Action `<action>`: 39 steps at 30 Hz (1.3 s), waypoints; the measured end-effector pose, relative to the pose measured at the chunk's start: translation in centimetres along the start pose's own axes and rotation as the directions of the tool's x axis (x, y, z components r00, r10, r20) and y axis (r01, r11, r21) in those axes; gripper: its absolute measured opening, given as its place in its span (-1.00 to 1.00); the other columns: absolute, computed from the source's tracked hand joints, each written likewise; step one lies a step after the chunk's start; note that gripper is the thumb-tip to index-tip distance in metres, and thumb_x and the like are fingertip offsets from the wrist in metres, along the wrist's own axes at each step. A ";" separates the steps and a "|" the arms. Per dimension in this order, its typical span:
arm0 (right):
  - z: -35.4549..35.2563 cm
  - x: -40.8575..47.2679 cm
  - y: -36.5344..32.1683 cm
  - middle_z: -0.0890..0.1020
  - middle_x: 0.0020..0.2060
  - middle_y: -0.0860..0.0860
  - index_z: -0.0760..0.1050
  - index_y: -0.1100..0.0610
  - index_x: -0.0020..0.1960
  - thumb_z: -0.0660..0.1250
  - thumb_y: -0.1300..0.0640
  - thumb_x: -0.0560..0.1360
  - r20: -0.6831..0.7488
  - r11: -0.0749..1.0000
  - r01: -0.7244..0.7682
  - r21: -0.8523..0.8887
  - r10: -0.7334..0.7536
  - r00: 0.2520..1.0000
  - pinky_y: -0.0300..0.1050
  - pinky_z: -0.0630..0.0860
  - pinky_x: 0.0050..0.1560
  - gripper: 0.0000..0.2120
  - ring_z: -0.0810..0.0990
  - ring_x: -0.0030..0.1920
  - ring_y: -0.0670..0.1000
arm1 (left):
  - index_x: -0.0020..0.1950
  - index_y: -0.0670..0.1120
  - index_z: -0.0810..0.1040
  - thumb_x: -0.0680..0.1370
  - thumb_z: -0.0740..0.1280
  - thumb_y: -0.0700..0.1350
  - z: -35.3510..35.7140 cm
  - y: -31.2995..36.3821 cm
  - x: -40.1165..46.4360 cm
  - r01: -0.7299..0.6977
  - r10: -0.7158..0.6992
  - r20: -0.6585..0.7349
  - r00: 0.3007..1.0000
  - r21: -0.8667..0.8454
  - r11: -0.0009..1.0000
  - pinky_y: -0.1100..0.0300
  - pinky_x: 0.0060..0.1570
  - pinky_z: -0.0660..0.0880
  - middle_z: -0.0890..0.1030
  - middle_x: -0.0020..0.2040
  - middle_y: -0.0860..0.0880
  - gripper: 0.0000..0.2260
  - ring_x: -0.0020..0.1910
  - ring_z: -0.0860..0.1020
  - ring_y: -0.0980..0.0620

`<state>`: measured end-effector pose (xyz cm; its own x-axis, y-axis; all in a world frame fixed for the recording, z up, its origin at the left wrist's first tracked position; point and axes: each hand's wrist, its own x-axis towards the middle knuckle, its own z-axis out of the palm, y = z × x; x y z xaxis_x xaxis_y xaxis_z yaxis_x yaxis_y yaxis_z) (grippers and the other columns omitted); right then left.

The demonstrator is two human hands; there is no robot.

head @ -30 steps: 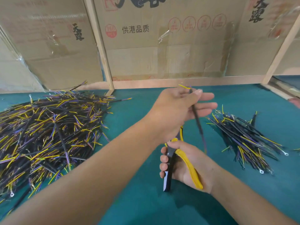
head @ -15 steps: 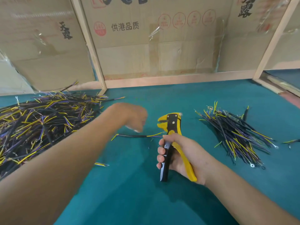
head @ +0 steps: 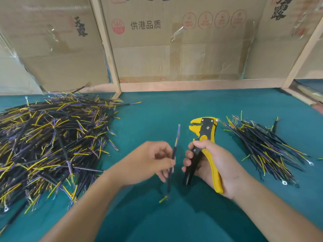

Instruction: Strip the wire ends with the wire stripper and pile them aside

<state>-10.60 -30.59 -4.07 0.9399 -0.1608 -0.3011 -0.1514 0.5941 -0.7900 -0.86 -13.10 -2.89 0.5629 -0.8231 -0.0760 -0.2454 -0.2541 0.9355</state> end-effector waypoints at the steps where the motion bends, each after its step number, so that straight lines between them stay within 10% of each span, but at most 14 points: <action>1: -0.1 0.0 0.0 0.47 -0.32 0.11 0.47 0.19 -0.10 0.38 0.10 0.42 -0.001 1.000 0.002 -0.001 -0.002 1.000 0.07 0.57 -0.20 -0.82 0.46 -0.33 0.12 | -0.09 -0.19 0.52 0.57 0.35 -0.32 0.3 -0.2 -0.1 0.005 -0.005 0.039 0.999 -0.007 1.000 0.15 -0.31 0.60 0.61 -0.30 -0.09 -0.92 -0.36 0.58 -0.02; 33: -0.1 -0.6 0.2 0.53 -0.32 0.13 0.54 0.22 -0.12 0.41 0.17 0.39 0.094 0.970 0.151 -0.191 -0.135 0.986 -0.03 0.61 -0.24 -0.87 0.58 -0.32 0.12 | -0.02 -0.25 0.49 0.56 0.39 -0.29 1.0 0.1 -1.0 -0.019 0.021 0.149 0.989 -0.015 1.000 0.14 -0.30 0.59 0.58 -0.26 -0.09 -0.91 -0.37 0.57 0.01; 39: 0.1 -0.4 0.2 0.50 -0.29 0.13 0.48 0.20 -0.04 0.39 0.17 0.41 0.057 0.990 0.101 -0.103 -0.096 0.994 0.10 0.61 -0.18 -0.82 0.51 -0.31 0.13 | 0.25 -0.08 0.42 0.61 0.28 -0.38 0.6 0.3 -0.5 -0.125 0.095 -0.112 0.989 -0.300 0.946 0.14 -0.28 0.60 0.60 -0.22 -0.14 -0.71 -0.31 0.57 -0.06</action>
<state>-10.95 -30.35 -4.09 0.9659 -0.1720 -0.1935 -0.0862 0.4909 -0.8669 -1.68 -13.04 -2.77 0.6218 -0.7813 0.0529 -0.0657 0.0153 0.9977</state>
